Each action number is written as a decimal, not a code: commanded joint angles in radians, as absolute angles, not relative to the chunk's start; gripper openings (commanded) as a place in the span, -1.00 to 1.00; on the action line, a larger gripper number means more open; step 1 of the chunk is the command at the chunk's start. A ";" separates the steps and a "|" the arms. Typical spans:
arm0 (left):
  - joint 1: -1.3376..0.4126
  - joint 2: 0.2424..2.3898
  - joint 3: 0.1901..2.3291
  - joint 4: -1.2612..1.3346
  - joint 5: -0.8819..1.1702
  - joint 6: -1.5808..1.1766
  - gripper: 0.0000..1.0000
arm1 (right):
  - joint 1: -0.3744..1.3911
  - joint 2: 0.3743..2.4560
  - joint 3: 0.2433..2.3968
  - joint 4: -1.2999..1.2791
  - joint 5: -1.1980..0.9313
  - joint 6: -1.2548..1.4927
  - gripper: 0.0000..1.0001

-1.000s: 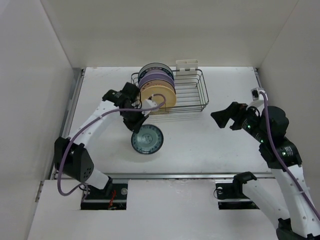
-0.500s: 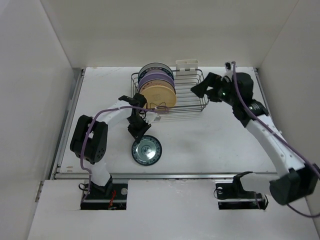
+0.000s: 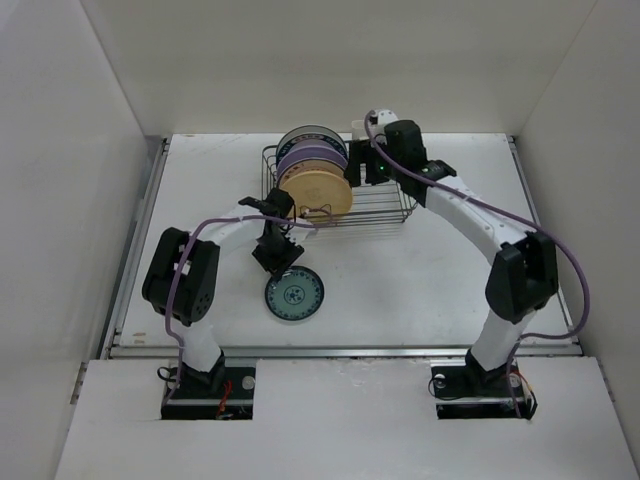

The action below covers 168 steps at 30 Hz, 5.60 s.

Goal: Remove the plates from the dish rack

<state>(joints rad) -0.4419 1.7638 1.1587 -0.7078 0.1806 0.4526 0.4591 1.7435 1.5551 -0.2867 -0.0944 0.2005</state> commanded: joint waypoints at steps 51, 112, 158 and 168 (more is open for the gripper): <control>-0.193 1.730 1.723 -0.916 0.253 0.189 0.36 | 0.442 1.143 1.252 -0.570 0.194 0.572 -1.00; -0.382 2.062 2.128 -0.836 0.098 0.423 -0.10 | 0.433 0.682 0.457 -0.525 -0.005 1.260 0.22; -0.400 1.697 1.941 -0.859 0.195 0.302 -1.00 | 0.442 0.664 0.661 -0.608 0.058 1.058 0.24; -0.400 1.692 1.980 -0.831 0.137 0.281 -1.00 | 0.442 0.653 0.661 -0.620 0.049 1.058 0.24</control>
